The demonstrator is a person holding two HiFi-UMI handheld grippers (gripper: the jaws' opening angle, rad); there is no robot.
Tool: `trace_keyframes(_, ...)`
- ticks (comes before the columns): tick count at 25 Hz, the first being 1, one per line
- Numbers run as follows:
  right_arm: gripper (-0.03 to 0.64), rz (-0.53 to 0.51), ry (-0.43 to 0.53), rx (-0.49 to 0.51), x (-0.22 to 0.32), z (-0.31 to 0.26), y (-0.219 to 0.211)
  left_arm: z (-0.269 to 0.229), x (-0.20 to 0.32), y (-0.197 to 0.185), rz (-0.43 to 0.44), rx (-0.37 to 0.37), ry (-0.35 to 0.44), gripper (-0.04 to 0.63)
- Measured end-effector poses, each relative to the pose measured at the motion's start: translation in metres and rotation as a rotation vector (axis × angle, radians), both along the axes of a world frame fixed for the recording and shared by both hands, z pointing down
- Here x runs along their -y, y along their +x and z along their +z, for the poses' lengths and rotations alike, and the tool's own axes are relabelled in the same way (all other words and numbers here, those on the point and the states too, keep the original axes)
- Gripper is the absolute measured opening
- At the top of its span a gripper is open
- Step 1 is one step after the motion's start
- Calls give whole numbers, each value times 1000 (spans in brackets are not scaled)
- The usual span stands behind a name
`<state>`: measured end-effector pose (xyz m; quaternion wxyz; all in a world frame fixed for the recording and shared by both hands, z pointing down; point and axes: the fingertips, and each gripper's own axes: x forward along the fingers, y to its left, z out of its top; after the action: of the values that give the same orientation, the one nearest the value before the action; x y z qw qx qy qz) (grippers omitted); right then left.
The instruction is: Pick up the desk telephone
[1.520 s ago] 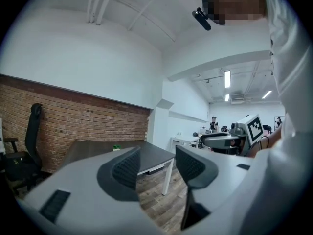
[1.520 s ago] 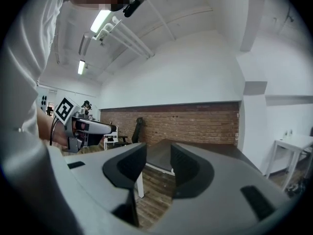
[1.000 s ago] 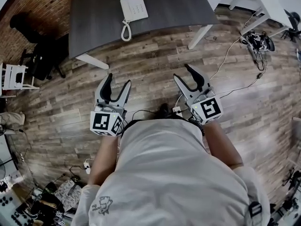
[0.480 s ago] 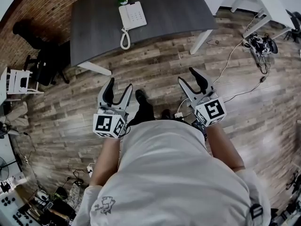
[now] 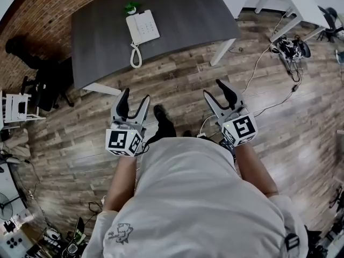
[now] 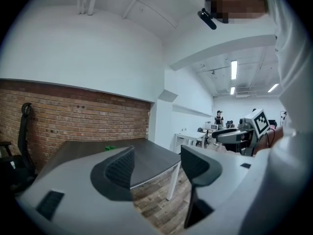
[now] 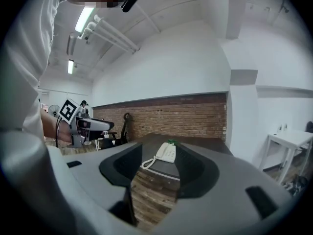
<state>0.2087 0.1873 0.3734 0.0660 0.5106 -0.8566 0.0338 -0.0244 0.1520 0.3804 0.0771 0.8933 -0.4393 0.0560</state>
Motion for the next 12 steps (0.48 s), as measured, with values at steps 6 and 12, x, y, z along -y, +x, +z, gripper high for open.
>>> trace_keyframes(6, 218, 15, -3, 2, 43, -3, -10, 0, 44, -8, 15, -14, 3, 310)
trace_keyframes(12, 218, 9, 1, -10, 93, -13, -45, -7, 91, -43, 12, -25, 8, 313)
